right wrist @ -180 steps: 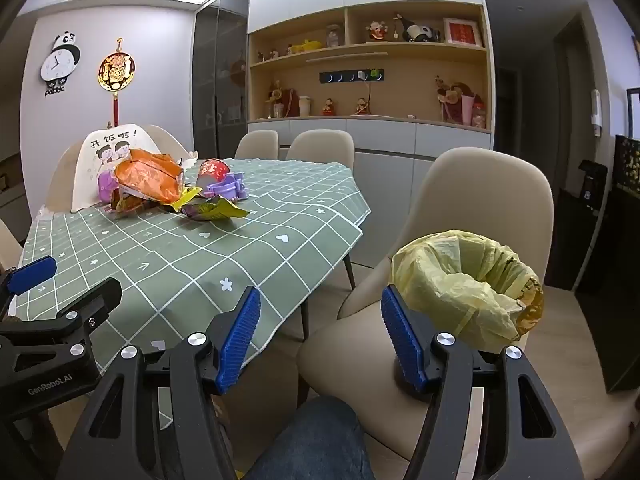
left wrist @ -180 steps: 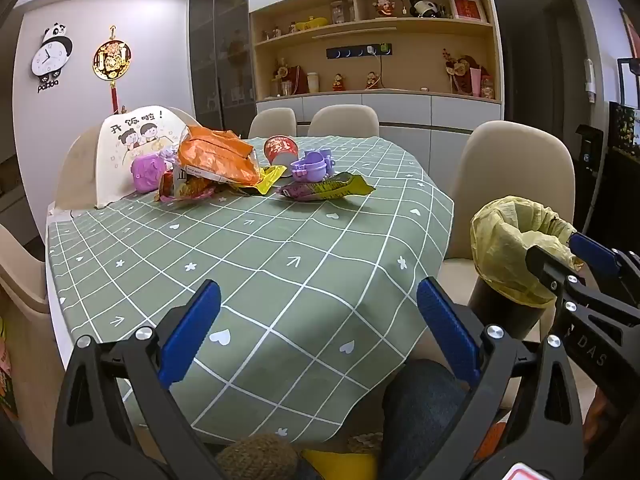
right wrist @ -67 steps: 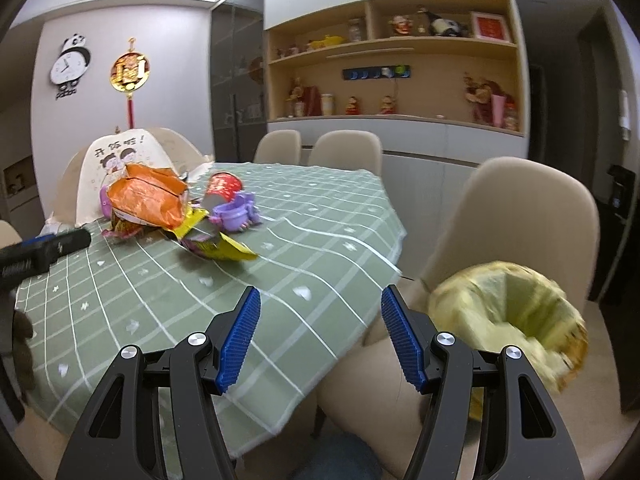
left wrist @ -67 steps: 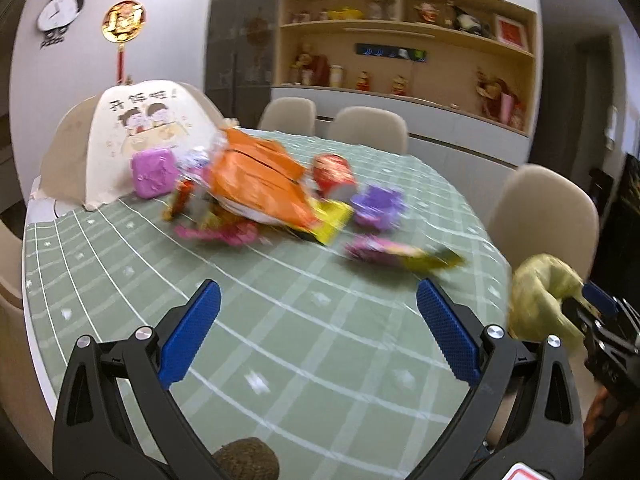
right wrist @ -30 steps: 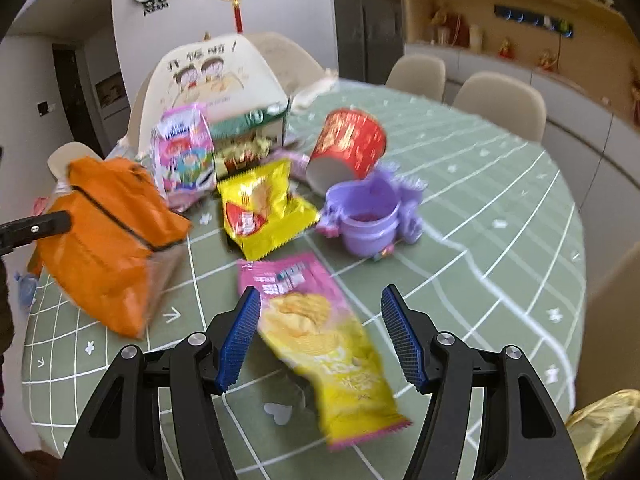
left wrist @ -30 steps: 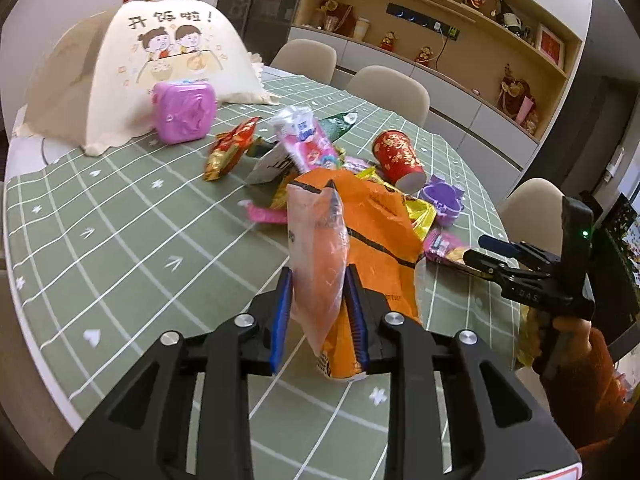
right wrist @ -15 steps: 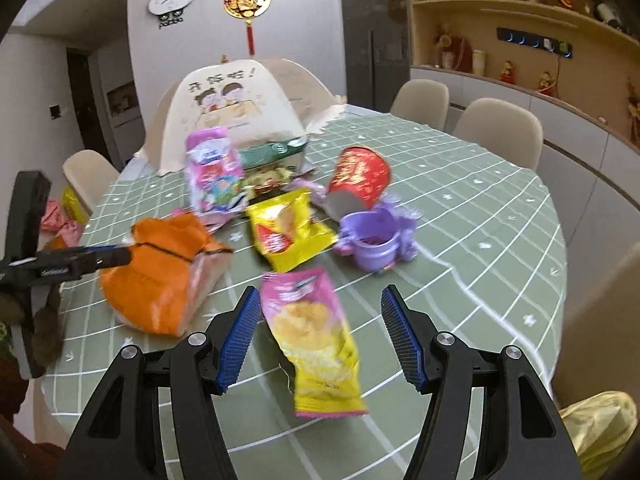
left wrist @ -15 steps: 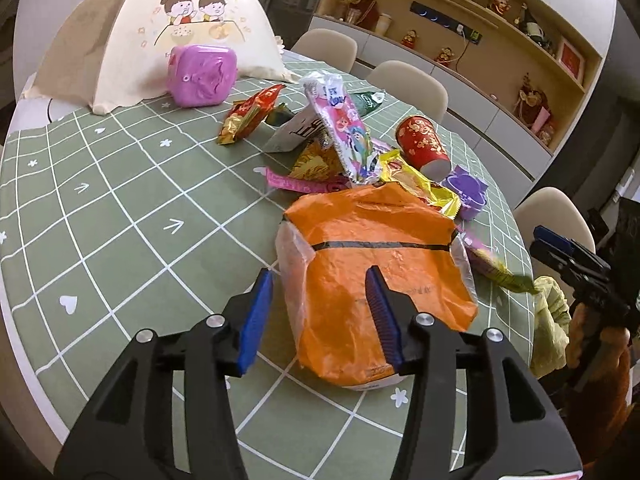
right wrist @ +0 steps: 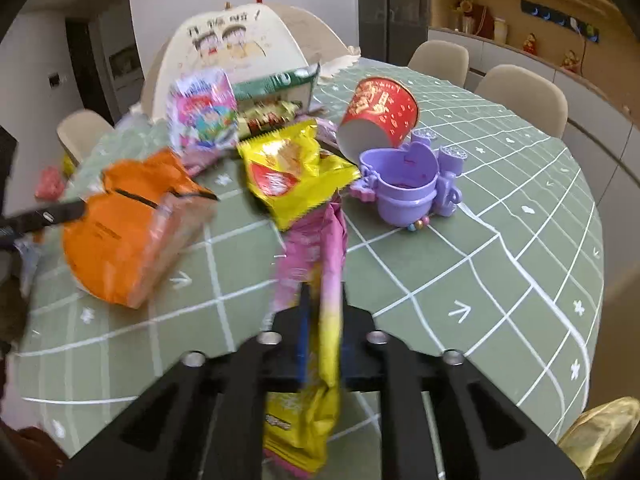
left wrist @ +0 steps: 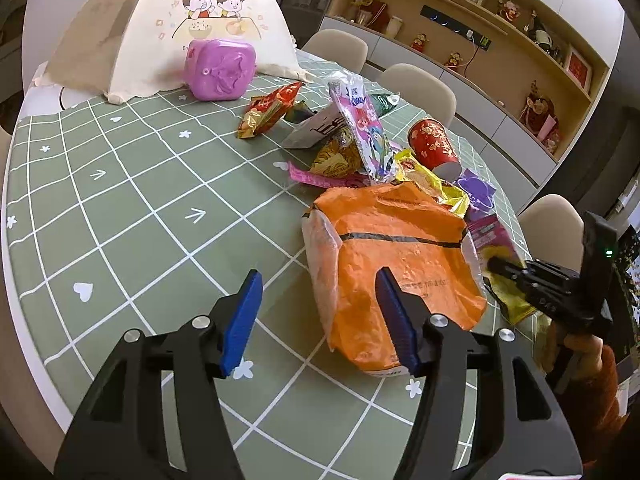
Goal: Collect trash
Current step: 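Grasp the pink-and-yellow snack wrapper with the right gripper while the left holds the orange bag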
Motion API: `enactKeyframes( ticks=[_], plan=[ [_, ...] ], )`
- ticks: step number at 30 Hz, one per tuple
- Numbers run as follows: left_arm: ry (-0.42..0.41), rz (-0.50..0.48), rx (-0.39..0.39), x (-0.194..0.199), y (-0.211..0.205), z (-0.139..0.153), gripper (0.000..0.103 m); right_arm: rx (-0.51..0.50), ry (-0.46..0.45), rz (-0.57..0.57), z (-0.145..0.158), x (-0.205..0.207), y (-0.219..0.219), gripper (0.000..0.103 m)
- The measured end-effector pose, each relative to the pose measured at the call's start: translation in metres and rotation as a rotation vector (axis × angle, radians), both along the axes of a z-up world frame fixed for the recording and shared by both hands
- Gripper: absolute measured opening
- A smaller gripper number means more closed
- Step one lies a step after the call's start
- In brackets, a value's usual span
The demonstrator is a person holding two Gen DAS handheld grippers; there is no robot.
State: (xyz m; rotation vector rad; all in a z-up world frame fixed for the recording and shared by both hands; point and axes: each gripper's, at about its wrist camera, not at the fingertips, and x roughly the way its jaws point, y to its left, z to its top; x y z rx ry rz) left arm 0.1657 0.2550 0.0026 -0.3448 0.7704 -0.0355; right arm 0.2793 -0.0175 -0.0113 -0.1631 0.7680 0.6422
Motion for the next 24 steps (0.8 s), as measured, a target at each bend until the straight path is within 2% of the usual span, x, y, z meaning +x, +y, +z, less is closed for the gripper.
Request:
enactKeyframes(
  ticks=[3, 8, 9, 10, 12, 14, 19, 24],
  plan=[
    [-0.001, -0.004, -0.001, 0.002, -0.004, 0.000, 0.056, 0.003, -0.062, -0.032, 0.013, -0.011, -0.006, 0.010],
    [0.020, 0.023, 0.014, 0.014, -0.009, -0.003, 0.055, 0.031, -0.079, -0.047, 0.024, -0.025, -0.015, 0.010],
    [0.022, 0.025, 0.017, 0.016, -0.010, -0.004, 0.043, 0.033, -0.078, -0.050, 0.023, -0.028, -0.017, 0.010],
    [0.026, 0.022, 0.020, 0.019, -0.011, -0.005, 0.022, 0.035, -0.078, -0.053, 0.023, -0.030, -0.018, 0.010],
    [0.027, 0.011, 0.028, 0.022, -0.014, -0.003, 0.016, 0.040, -0.079, -0.062, 0.022, -0.033, -0.022, 0.010],
    [0.003, 0.005, 0.034, 0.020, -0.017, 0.004, 0.014, 0.046, -0.087, -0.072, 0.023, -0.036, -0.027, 0.010],
    [-0.111, 0.023, 0.078, 0.012, -0.027, 0.043, 0.013, 0.089, -0.112, -0.111, 0.031, -0.042, -0.048, 0.010],
    [-0.179, -0.005, 0.077, 0.013, -0.049, 0.070, 0.013, 0.113, -0.148, -0.151, 0.037, -0.052, -0.077, 0.009]
  ],
)
